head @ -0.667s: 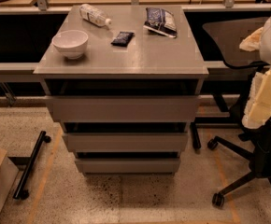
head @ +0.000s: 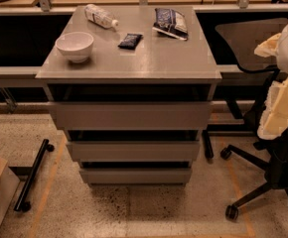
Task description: Open bottom drawer
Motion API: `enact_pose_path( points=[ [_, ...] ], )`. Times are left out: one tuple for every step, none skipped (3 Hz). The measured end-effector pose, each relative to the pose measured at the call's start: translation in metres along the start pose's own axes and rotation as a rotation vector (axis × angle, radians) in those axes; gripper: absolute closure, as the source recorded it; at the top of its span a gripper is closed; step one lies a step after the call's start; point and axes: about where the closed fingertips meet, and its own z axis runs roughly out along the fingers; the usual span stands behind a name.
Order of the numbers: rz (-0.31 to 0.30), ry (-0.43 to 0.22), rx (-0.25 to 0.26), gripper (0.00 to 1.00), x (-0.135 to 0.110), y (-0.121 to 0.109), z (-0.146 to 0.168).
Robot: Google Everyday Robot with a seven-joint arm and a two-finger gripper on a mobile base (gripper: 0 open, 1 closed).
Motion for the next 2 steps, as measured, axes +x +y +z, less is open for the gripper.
enact_pose_path(
  points=[
    [-0.010, -0.063, 0.008, 0.00, 0.010, -0.003, 0.021],
    [0.001, -0.147, 0.036, 0.00, 0.018, -0.016, 0.046]
  ],
)
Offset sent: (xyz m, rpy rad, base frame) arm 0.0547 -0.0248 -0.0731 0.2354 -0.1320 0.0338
